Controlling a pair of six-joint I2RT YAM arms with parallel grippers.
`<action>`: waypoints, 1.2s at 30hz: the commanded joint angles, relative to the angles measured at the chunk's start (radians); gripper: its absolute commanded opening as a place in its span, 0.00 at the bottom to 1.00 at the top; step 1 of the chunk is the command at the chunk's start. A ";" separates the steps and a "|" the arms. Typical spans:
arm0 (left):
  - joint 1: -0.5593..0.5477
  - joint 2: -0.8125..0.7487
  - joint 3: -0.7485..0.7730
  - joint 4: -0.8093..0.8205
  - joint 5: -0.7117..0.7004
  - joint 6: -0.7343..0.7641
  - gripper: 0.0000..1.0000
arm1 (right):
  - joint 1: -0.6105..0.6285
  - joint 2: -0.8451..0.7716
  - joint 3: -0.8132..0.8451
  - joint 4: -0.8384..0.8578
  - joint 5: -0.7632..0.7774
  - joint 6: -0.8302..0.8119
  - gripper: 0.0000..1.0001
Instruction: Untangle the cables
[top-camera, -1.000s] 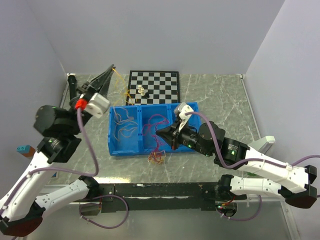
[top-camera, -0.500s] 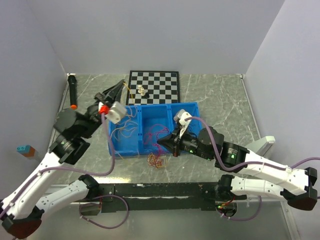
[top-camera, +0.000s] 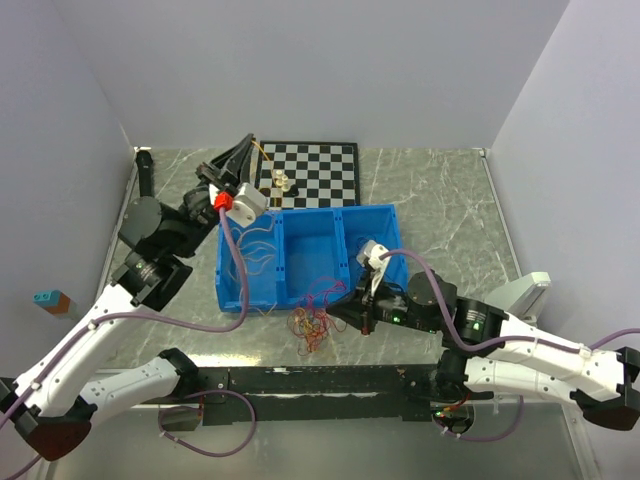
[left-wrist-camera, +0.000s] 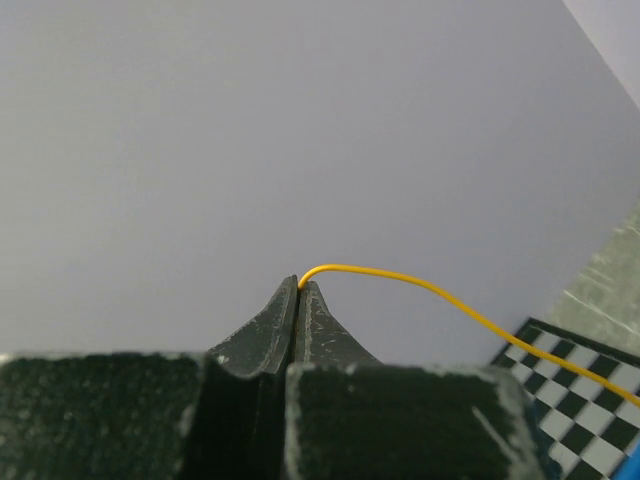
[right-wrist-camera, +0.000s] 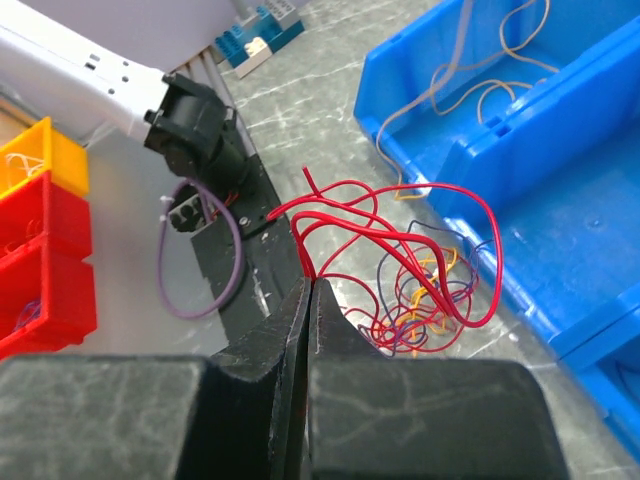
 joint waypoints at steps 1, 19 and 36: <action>-0.001 -0.012 0.042 0.072 0.006 0.064 0.01 | 0.009 -0.052 -0.011 -0.017 -0.040 0.025 0.00; -0.001 -0.016 0.071 0.166 0.054 0.113 0.01 | 0.032 -0.043 -0.047 -0.006 -0.054 0.077 0.00; 0.002 -0.013 -0.301 0.126 -0.063 -0.147 0.01 | 0.035 -0.062 -0.058 -0.020 -0.020 0.079 0.00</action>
